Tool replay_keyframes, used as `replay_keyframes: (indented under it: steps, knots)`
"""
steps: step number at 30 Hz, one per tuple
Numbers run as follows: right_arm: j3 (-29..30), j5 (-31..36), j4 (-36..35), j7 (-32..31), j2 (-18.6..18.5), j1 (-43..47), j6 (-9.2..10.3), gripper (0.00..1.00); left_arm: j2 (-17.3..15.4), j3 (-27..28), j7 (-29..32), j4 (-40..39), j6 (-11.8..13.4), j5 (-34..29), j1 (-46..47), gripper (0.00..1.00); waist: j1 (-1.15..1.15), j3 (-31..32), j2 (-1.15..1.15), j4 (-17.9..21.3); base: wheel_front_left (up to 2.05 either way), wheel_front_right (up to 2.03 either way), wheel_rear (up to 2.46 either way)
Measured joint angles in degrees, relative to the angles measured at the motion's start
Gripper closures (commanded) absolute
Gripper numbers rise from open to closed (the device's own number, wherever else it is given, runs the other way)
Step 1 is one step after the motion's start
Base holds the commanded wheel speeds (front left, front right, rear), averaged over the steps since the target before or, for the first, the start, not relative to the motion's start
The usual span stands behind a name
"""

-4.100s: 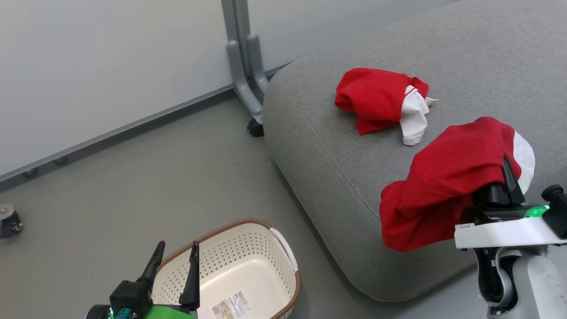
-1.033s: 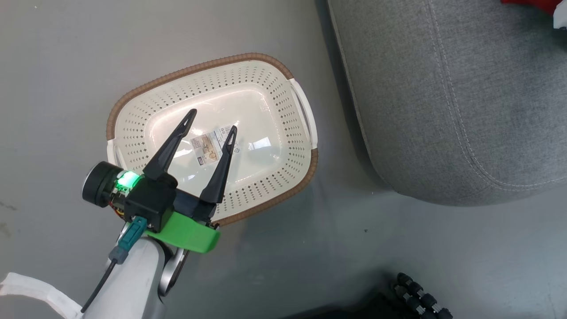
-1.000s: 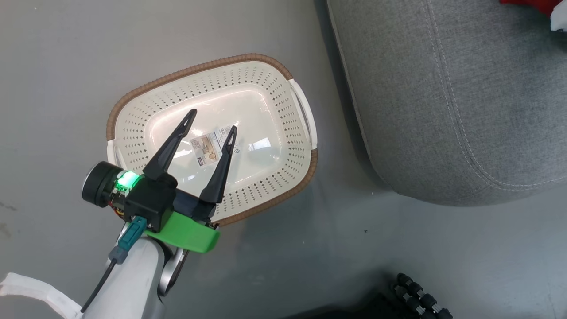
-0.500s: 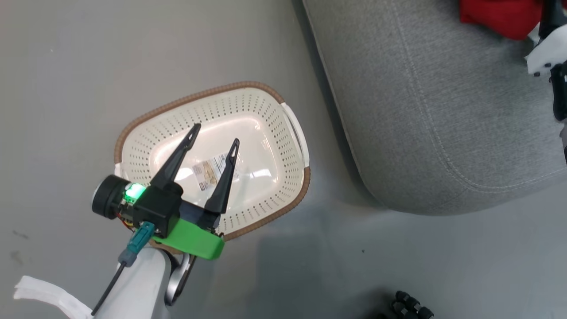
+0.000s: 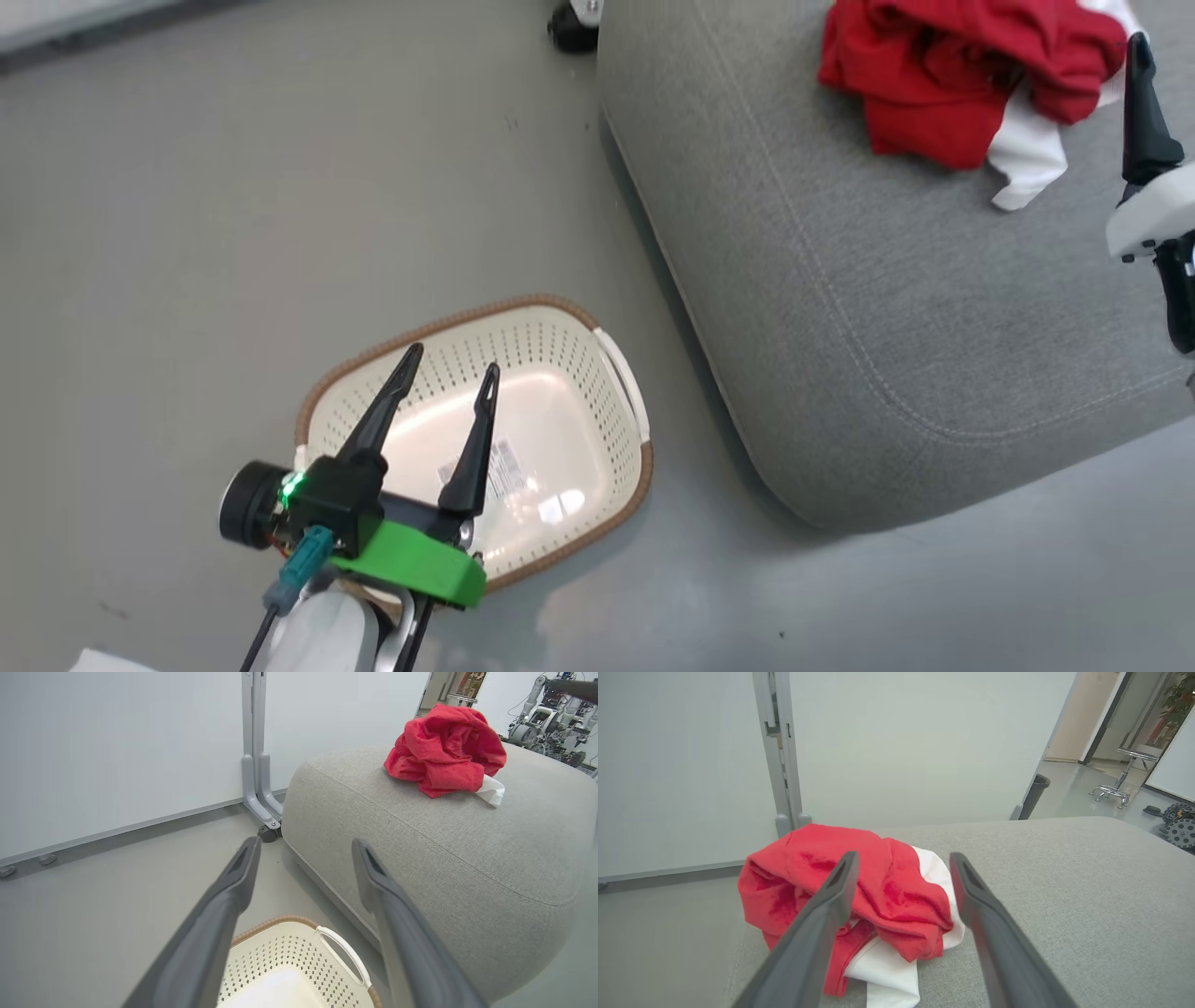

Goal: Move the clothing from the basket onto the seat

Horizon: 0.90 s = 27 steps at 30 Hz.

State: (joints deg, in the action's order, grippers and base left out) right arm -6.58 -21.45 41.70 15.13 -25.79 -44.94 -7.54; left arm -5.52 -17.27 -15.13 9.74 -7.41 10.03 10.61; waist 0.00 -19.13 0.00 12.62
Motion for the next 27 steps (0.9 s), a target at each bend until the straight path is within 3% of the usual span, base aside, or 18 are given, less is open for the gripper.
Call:
replay_keyframes:
  steps: [11,20,27]
  knots:
    - [3.50,-3.45,-21.29,0.00,2.42,18.06,0.01,0.00,2.32,3.64,0.00,-0.10,0.01,0.01,-6.65,0.00,0.00,11.75,0.00,-1.25,0.00,0.00,0.00]
    - [4.68,-1.30,-30.92,0.01,8.79,30.35,0.01,0.00,2.58,7.57,0.00,-0.18,0.00,0.00,-9.23,0.00,0.00,16.37,0.00,-6.47,0.00,0.00,0.00]
    - [3.99,0.85,-33.95,0.01,14.08,37.58,0.03,0.00,2.66,9.18,0.00,0.43,0.01,1.12,-11.02,0.00,0.00,18.43,0.00,-11.56,0.00,0.00,0.00]
